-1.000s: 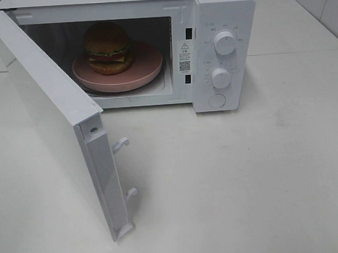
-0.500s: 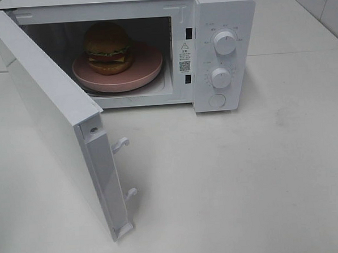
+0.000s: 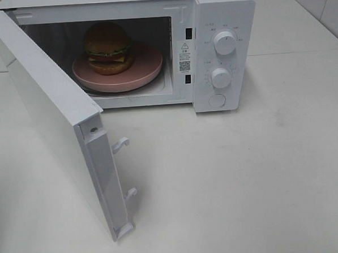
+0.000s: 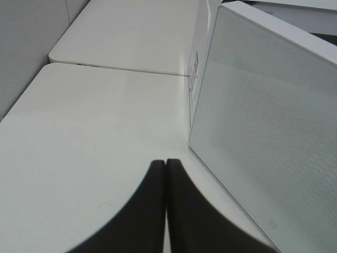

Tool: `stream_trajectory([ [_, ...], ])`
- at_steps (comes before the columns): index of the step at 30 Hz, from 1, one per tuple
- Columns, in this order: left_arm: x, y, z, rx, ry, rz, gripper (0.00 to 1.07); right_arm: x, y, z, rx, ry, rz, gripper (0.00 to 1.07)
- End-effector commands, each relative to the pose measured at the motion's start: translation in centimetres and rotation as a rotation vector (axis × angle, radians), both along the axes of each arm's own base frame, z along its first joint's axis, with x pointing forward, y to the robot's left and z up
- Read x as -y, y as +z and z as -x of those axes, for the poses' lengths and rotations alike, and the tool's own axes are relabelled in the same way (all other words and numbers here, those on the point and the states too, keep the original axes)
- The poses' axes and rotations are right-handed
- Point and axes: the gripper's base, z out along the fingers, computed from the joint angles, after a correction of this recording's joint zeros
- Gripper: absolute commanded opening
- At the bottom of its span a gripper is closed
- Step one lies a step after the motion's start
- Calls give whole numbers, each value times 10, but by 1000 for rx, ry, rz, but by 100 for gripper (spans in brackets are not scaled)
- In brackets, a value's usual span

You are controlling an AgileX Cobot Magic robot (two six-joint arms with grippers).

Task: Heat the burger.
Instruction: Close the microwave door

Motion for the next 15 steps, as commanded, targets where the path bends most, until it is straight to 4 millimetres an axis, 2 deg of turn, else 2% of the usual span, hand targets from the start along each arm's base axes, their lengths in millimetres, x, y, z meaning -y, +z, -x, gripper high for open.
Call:
stream_trajectory([
  [1,-1,-8,-18,22,17,11,0,0,0,4,37,0,3,75],
  [12,-4,-28,-53,92,29,-18,0,0,0,4,37,0,3,75],
  [15,-1,-36,-62,85,-12,-22,0,0,0,4,37,0,3,75],
])
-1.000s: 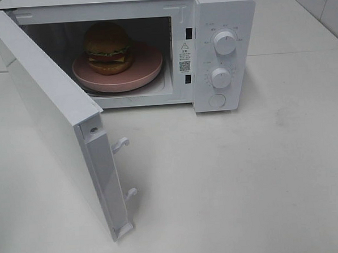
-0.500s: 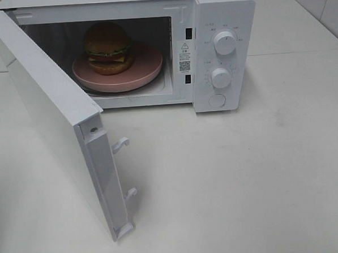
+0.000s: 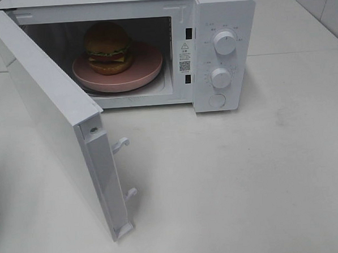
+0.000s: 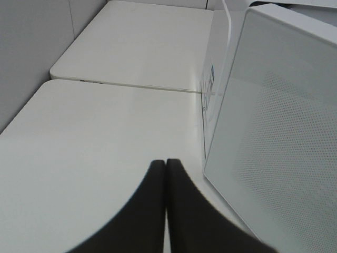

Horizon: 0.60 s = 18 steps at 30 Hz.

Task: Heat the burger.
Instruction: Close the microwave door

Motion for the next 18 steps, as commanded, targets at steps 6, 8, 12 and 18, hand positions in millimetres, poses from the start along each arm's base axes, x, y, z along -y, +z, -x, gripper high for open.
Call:
stream_trajectory([
  [6,22,-20,-23,28,-263,-33,0,0,0,4,37,0,3,75],
  [8,26,-25,-26,25,-307,-18,0,0,0,4,37,0,3,75],
  [12,32,-32,-31,28,-365,-10,0,0,0,4,37,0,3,75],
  [18,52,-44,-36,25,-405,-16,0,0,0,4,37,0,3,75],
])
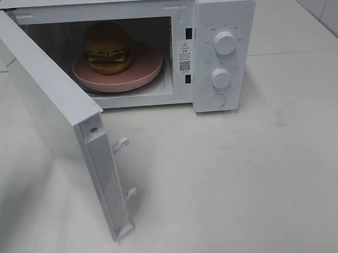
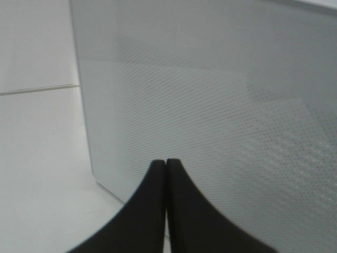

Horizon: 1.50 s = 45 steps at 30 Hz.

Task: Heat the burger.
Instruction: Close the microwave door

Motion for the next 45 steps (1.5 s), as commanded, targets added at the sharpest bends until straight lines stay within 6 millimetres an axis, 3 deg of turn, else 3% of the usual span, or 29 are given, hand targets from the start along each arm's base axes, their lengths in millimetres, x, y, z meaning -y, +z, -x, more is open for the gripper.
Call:
stream_trajectory([
  [1,11,-4,-1,19,-2,-17,0,0,0,4,37,0,3,75],
  [19,70,-25,-6,41,-17,5,0,0,0,4,37,0,3,75],
  [21,87,-24,-15,50,-39,21,0,0,0,4,37,0,3,75],
  [27,102,-24,-24,32,-34,30,0,0,0,4,37,0,3,75],
  [29,119,-18,-36,21,-27,23,0,0,0,4,37,0,3,75],
  [45,168,7,-88,-5,-28,65,0,0,0,4,37,0,3,75],
])
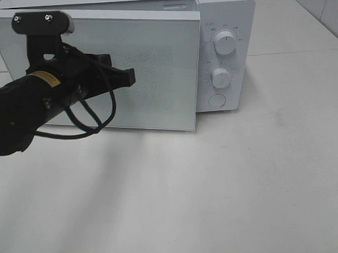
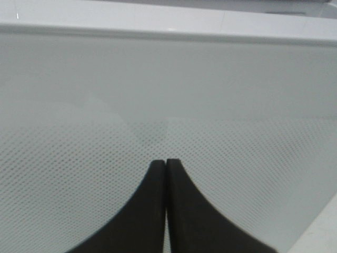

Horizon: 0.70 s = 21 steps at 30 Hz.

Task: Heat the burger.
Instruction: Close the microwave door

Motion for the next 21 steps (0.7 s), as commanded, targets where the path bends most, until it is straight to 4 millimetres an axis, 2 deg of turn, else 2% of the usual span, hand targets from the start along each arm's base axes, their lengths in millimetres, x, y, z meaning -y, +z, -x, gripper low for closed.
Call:
stream_trajectory([
  [1,9,3,-8,-8,-6,12,0,0,0,4,37,0,3,75],
  [9,33,7,-33,-30,-32,26,0,0,0,4,37,0,3,75],
  [21,54,6,-56,-40,-49,41,0,0,0,4,37,1,2,75],
])
